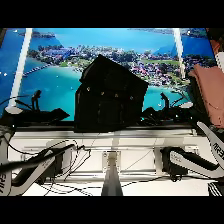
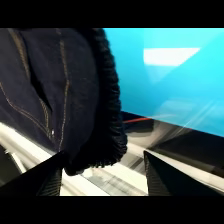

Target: Fold the clothes and pants, and hang the long-sleeved shirts on hangers.

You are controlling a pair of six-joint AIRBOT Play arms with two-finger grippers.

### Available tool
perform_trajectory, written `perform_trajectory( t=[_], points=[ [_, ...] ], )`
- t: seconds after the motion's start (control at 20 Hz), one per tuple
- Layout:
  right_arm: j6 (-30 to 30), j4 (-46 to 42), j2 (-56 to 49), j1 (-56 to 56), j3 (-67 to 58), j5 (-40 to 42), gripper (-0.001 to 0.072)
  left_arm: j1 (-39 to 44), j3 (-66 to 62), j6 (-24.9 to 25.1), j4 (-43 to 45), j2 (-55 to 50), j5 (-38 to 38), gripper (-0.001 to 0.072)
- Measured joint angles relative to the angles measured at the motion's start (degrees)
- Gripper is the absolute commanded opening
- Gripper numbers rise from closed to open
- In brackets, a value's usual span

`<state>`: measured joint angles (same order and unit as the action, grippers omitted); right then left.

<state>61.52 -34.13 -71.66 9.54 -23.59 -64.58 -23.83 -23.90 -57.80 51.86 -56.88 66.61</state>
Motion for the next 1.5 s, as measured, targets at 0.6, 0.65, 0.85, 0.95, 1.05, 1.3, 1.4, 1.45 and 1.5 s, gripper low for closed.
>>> perform_trajectory(
  t=[0.6,0.65,0.85,0.95,1.05,1.3,1.4,1.45,1.5],
  points=[
    [-6.2,5.2,-2.3,-6.1,0.2,6.5,0.0035,15.1,3.2,0.2,-4.9,-10.4,-0.7,0.0467],
    [-6.5,5.3,-2.3,-7.3,0.1,7.5,0.0035,16.5,3.2,0.2,-5.2,-11.6,-1.0,0.0371],
    [-7.0,5.5,-2.0,-10.5,-2.5,8.7,0.0034,19.9,1.9,1.9,-1.6,-14.2,-1.3,0.0021],
    [-7.1,5.4,-1.0,-11.1,-5.6,7.6,0.0033,20.4,-1.0,2.8,1.5,-14.5,0.0,0.002],
    [-7.1,5.3,1.1,-11.4,-9.9,6.2,0.0033,20.6,-6.2,3.5,5.1,-13.8,-0.6,0.002],
    [-7.2,4.9,10.0,-11.7,-23.3,2.6,0.0034,20.7,-25.9,5.0,5.6,-4.0,2.1,0.002],
    [-6.6,5.2,14.4,-11.7,-28.6,0.6,0.0034,20.7,-33.3,5.3,5.3,2.6,0.2,0.002],
    [-5.9,5.9,16.5,-11.7,-30.9,-0.8,0.0034,20.7,-36.1,5.3,5.4,6.2,-1.1,0.002],
    [-4.9,7.0,18.7,-11.7,-32.9,-2.1,0.0034,20.7,-38.4,5.4,5.4,10.5,-3.1,0.002]
  ],
)
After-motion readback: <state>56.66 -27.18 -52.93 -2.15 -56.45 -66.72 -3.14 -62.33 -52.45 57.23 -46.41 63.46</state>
